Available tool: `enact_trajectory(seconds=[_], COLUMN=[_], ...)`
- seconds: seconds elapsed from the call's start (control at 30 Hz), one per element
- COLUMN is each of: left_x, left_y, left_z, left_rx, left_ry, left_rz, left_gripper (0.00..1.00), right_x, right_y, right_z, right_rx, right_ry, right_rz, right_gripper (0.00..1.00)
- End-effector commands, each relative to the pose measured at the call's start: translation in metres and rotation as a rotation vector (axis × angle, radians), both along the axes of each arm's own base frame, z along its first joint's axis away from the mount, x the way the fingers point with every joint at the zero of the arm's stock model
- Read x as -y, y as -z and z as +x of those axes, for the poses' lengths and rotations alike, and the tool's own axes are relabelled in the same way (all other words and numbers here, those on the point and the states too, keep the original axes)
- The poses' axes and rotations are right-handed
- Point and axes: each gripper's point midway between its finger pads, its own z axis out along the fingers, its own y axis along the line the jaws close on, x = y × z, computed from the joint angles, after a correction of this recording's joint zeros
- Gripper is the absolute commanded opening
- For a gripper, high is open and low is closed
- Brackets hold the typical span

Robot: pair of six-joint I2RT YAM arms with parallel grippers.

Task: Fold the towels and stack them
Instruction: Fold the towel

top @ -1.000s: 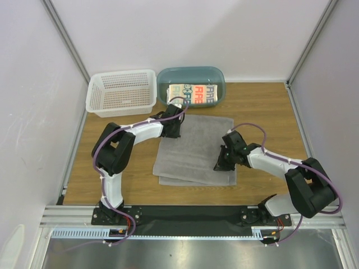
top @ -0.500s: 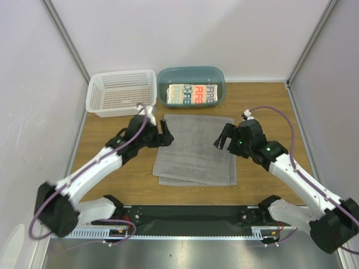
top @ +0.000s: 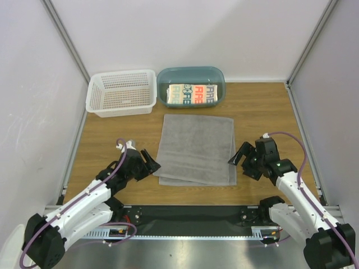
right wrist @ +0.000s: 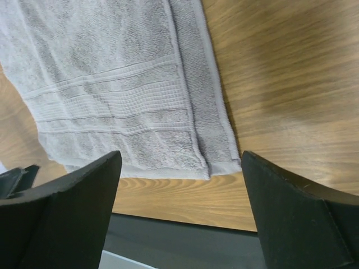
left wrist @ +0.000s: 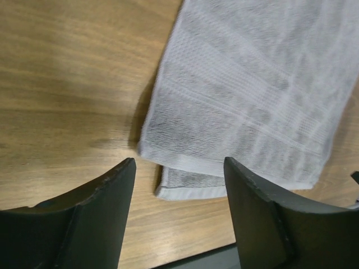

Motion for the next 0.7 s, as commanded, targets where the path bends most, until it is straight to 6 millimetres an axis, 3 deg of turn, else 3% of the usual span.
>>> enact_trajectory(seconds=[0.0, 0.13, 0.33, 0.5, 0.67], left_x=[0.004, 0.002, 0.001, 0.003, 0.002], left_y=[0.009, 0.016, 0.024, 0.041, 0.041], left_z=[0.004, 0.001, 0.004, 0.001, 0.005], left_rx=[-0.023, -0.027, 0.027, -0.011, -0.001], left_ry=[-0.056, -0.068, -0.058, -0.029, -0.031], left_rz=[-0.046, -0.057, -0.064, -0.035, -0.018], left_gripper=[0.69, 0.65, 0.66, 0.55, 0.48], right_x=[-0.011, -0.014, -0.016, -0.019, -0.023], right_y=[0.002, 0.013, 0.011, 0.015, 0.017], right_z=[-0.006, -0.013, -0.015, -0.019, -0.020], right_rx=[-0.034, -0.082, -0.076, -0.088, -0.094], right_ry=[-0.048, -0.078, -0.101, -0.121, -0.143], right_rz=[0.055, 0.055, 0.057, 0.062, 0.047], right_gripper=[0.89, 0.83, 0.79, 0.75, 0.71])
